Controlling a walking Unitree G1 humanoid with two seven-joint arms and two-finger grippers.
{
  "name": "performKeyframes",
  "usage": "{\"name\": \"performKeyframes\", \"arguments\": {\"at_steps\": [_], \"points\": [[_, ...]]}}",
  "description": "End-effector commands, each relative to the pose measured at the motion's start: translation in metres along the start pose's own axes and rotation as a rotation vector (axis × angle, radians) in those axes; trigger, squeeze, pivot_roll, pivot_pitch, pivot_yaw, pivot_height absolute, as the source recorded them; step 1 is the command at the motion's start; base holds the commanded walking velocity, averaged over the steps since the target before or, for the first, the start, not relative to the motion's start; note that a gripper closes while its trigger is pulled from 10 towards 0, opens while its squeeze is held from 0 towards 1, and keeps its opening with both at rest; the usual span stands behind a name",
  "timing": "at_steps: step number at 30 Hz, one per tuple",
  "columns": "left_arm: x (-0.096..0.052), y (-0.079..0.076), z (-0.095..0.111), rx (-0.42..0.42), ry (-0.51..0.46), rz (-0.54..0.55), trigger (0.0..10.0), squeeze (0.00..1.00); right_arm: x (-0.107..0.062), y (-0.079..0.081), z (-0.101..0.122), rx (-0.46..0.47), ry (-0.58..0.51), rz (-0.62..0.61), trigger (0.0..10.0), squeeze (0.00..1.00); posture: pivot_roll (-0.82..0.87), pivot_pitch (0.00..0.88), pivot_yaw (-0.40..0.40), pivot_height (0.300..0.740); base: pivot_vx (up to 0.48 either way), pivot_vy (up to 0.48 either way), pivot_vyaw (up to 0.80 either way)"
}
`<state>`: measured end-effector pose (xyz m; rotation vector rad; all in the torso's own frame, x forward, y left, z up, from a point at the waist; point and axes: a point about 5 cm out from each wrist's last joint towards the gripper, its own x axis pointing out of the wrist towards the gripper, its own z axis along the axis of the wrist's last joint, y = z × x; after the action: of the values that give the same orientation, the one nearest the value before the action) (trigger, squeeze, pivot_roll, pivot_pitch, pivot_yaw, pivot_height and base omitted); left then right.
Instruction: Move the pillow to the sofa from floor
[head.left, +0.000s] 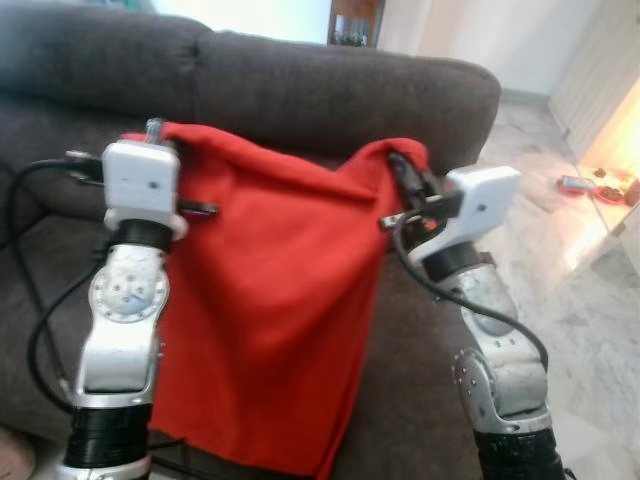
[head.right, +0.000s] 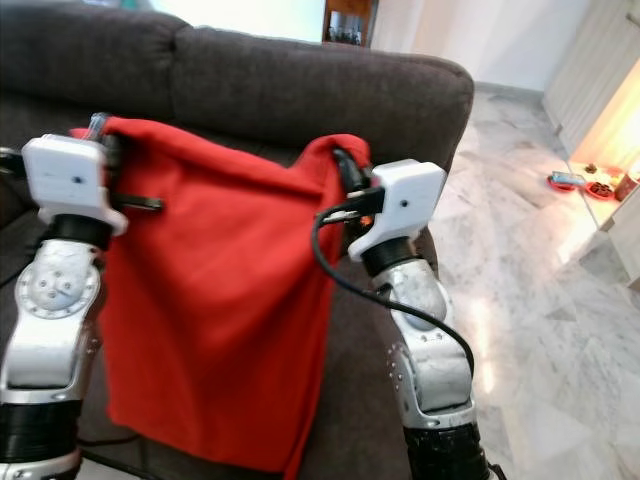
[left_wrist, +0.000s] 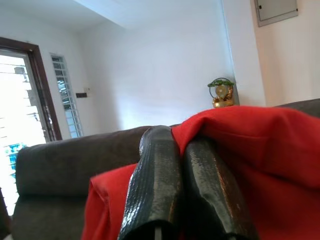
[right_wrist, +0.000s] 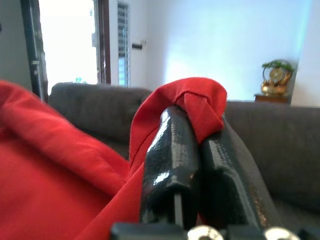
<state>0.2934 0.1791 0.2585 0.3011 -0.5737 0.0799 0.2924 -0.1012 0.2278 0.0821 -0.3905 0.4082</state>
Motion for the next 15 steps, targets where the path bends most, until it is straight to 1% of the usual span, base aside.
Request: {"name": "performKeyframes", "arguments": {"at_steps": [1, 2, 4, 5, 6, 10, 13, 15], "points": [[-0.003, -0.014, 0.012, -0.030, -0.056, -0.051, 10.0, 0.00, -0.009, -0.003, -0.007, -0.050, 0.067, 0.030, 10.0, 0.00, 0.18, 0.000, -0.090, 0.740, 0.000, 0.000, 0.00], [-0.007, -0.018, 0.006, -0.030, -0.031, -0.083, 10.0, 0.00, -0.014, -0.006, -0.019, -0.085, 0.146, 0.034, 10.0, 0.00, 0.18, 0.000, -0.090, 0.740, 0.000, 0.000, 0.00], [-0.012, -0.024, -0.002, -0.022, 0.010, -0.136, 10.0, 0.00, -0.020, -0.011, -0.030, -0.106, 0.214, 0.020, 10.0, 0.00, 0.18, 0.000, -0.093, 0.740, 0.000, 0.000, 0.00], [-0.017, -0.030, -0.012, -0.018, 0.060, -0.184, 10.0, 0.00, -0.026, -0.017, -0.040, -0.125, 0.286, 0.008, 10.0, 0.00, 0.17, 0.000, -0.095, 0.740, 0.000, 0.000, 0.00], [-0.021, -0.034, -0.019, -0.014, 0.095, -0.215, 10.0, 0.00, -0.030, -0.022, -0.046, -0.146, 0.316, -0.002, 10.0, 0.00, 0.17, 0.000, -0.096, 0.740, 0.000, 0.000, 0.00], [-0.025, -0.039, -0.026, -0.003, 0.133, -0.240, 10.0, 0.00, -0.035, -0.027, -0.052, -0.148, 0.354, -0.011, 10.0, 0.00, 0.16, 0.000, -0.100, 0.740, 0.000, 0.000, 0.00], [-0.033, -0.046, -0.034, 0.008, 0.181, -0.274, 10.0, 0.00, -0.041, -0.030, -0.055, -0.140, 0.379, -0.001, 10.0, 0.00, 0.16, 0.000, -0.106, 0.740, 0.000, 0.000, 0.00], [-0.036, -0.050, -0.035, 0.049, 0.181, -0.314, 10.0, 0.00, -0.041, -0.029, -0.055, -0.142, 0.383, 0.007, 10.0, 0.00, 0.16, 0.000, -0.110, 0.740, 0.000, 0.000, 0.00]]}}
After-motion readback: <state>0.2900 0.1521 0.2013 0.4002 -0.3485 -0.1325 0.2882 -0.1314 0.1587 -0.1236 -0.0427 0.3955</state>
